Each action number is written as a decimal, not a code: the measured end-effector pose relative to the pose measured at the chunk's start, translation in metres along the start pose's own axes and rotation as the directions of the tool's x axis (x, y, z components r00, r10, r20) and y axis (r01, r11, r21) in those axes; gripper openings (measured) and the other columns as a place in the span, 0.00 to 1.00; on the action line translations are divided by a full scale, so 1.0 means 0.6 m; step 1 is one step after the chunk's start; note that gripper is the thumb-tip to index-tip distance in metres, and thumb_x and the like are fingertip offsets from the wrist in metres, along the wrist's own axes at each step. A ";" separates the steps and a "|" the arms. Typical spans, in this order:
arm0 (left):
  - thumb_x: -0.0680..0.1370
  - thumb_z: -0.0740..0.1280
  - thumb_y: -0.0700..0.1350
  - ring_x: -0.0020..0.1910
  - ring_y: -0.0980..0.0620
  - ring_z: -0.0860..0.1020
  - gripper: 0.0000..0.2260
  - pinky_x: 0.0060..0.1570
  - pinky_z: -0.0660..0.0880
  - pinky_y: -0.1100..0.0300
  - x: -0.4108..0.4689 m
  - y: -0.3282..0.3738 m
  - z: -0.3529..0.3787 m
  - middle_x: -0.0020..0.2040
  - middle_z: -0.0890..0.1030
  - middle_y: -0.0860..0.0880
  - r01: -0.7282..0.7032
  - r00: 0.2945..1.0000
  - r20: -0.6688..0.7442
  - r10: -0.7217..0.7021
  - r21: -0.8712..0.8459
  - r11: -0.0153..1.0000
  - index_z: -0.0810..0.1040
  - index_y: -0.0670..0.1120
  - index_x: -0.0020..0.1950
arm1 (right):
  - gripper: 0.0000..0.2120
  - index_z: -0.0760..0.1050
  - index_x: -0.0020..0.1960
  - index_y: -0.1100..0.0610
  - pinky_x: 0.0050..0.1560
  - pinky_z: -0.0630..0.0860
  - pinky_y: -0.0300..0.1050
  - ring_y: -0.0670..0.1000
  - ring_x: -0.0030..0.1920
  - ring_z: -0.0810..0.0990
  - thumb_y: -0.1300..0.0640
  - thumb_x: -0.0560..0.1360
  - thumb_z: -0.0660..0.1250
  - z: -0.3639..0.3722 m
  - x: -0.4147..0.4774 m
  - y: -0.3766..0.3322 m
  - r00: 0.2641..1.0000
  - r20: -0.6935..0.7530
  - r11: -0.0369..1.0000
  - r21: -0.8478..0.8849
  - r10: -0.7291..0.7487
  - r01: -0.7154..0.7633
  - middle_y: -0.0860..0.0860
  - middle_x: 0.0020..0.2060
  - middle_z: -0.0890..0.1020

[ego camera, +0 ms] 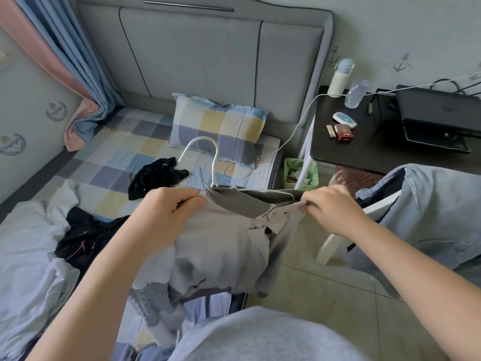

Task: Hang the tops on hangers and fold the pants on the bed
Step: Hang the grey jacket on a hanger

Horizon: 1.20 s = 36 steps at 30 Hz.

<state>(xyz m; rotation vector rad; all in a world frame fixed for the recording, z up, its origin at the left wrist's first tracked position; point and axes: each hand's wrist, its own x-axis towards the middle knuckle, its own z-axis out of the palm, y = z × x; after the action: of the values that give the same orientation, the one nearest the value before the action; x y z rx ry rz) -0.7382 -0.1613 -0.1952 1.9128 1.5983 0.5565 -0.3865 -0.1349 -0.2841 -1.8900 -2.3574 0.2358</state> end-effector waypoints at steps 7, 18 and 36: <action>0.82 0.65 0.46 0.28 0.53 0.67 0.18 0.29 0.63 0.63 0.014 -0.002 0.031 0.25 0.67 0.53 -0.085 0.996 -0.023 0.087 0.089 0.992 0.71 0.44 0.33 | 0.04 0.79 0.44 0.53 0.33 0.66 0.38 0.43 0.31 0.74 0.56 0.78 0.69 -0.117 0.015 -0.055 1.000 0.000 0.923 0.384 -0.009 0.008 0.46 0.33 0.78; 0.83 0.63 0.48 0.35 0.47 0.74 0.16 0.38 0.75 0.46 0.030 0.040 0.078 0.31 0.76 0.51 -0.239 0.969 -0.040 0.245 0.114 0.964 0.73 0.47 0.36 | 0.06 0.81 0.41 0.52 0.42 0.73 0.53 0.61 0.39 0.77 0.53 0.77 0.72 -0.174 0.004 -0.171 0.967 -0.006 0.711 0.677 -0.253 0.190 0.55 0.37 0.81; 0.82 0.63 0.45 0.42 0.57 0.73 0.10 0.44 0.71 0.63 0.056 0.026 0.073 0.36 0.73 0.60 -0.482 0.868 -0.158 0.471 -0.039 0.875 0.84 0.46 0.52 | 0.10 0.75 0.48 0.56 0.38 0.65 0.36 0.42 0.31 0.66 0.49 0.79 0.67 -0.136 0.013 -0.153 0.991 -0.059 0.669 0.733 -0.119 0.124 0.43 0.29 0.72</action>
<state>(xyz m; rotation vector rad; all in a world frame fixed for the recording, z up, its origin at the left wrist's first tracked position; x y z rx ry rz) -0.6918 -0.1374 -0.2187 2.2591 1.1508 0.9651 -0.4615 -0.1427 -0.1868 -1.3090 -1.9026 0.9973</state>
